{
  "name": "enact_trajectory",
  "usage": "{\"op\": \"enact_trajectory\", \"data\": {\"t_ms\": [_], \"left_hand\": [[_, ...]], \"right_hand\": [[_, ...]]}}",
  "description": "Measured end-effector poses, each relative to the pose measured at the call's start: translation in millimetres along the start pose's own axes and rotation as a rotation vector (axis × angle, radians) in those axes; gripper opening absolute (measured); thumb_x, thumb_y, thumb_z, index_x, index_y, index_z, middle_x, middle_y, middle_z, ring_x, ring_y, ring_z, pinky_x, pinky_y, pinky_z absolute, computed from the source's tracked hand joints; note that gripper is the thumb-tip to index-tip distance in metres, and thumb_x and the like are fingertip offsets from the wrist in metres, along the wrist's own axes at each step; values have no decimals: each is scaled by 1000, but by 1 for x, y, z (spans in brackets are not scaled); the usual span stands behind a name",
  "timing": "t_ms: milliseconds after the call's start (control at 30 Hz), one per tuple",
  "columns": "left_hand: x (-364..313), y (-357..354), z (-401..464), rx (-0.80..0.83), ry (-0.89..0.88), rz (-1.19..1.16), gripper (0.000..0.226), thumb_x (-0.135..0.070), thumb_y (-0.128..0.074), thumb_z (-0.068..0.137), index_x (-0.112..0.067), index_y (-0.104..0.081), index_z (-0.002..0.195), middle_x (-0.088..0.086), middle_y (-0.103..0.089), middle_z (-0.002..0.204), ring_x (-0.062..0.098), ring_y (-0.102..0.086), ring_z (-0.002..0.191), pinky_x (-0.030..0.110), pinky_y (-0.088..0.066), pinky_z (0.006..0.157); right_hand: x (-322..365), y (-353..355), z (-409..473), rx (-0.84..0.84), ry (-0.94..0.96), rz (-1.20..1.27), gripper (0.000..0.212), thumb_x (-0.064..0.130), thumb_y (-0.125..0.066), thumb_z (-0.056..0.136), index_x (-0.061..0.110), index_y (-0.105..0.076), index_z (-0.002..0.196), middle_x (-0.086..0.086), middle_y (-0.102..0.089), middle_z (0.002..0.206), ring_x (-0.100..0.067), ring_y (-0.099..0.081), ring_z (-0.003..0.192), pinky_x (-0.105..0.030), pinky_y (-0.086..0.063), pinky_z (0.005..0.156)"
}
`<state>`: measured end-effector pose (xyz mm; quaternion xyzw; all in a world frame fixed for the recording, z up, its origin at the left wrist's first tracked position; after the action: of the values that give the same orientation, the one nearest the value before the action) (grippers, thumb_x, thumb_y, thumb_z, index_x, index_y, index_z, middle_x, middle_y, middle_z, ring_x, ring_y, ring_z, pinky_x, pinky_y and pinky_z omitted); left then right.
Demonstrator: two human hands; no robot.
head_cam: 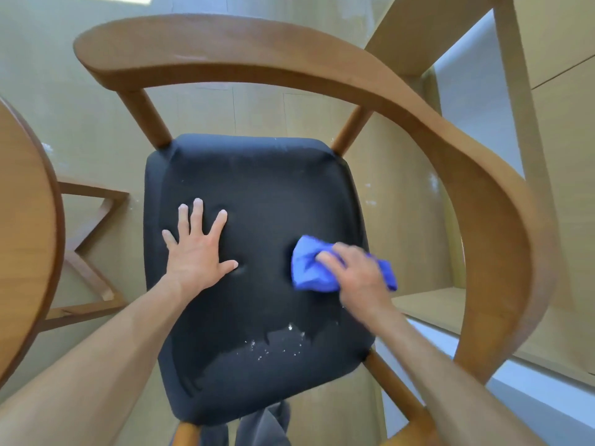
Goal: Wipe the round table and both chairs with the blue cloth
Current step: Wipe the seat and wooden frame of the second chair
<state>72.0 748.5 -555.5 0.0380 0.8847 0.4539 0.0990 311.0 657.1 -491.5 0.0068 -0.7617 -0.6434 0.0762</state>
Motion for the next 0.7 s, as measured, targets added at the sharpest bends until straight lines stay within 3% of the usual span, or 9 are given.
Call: {"op": "enact_trajectory", "data": {"t_ms": [100,233,300,400,533,633,700], "left_hand": [[0,-3,2,-22,-1,-5,99,-59,-65,78,-30,-4,151,10,22,155,33,22,142,63,-15,110],[2,-6,3,-37,7,1,100,-58,-65,77,-30,-4,151,9,22,156,33,21,142,62,-14,111],[2,-7,3,-42,5,4,100,-58,-66,77,-30,-4,151,10,22,156,33,21,142,62,-15,110],[0,-7,3,-38,3,-1,100,-57,-67,77,-29,-6,151,10,21,156,34,20,142,64,-15,110],[0,-6,1,-15,-3,-10,99,-57,-65,78,-29,-4,151,11,22,155,35,21,142,65,-14,110],[-1,-6,3,-10,-8,-4,98,-58,-64,79,-29,-3,150,11,24,154,36,22,142,65,-14,110],[1,-7,3,-6,-17,-9,98,-58,-64,79,-29,-3,150,11,23,155,36,21,142,65,-14,110]], "right_hand": [[-91,14,31,-16,-342,26,71,-11,-45,69,15,-49,135,-12,-47,134,-39,-53,102,-45,-51,73],[-125,-25,26,210,-558,201,79,-6,-43,87,30,-19,153,-1,-25,154,-36,-45,111,-37,-42,78],[-112,-39,4,206,-679,280,82,-7,-41,85,34,-18,153,0,-25,153,-34,-46,111,-36,-43,79],[-85,-39,-31,131,-762,219,85,-9,-43,82,36,-22,151,-3,-29,150,-32,-42,115,-40,-45,87],[-34,-35,-78,96,-891,211,86,-7,-49,80,36,-24,151,-5,-30,149,-32,-38,117,-39,-45,86],[20,-43,-94,180,-969,236,86,-2,-53,80,38,-22,150,-2,-30,148,-28,-41,109,-31,-39,74],[69,-45,-91,197,-943,284,92,0,-68,65,34,-39,145,-4,-46,137,-27,-50,92,-29,-40,63]]}}
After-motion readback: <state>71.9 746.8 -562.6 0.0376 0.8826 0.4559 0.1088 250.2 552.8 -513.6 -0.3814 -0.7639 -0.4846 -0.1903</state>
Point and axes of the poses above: each hand's wrist, its own z-axis towards the middle knuckle, its own y-axis out of the back of the hand, x = y × z, the point moved 10 cm from there along z, towards the middle knuckle
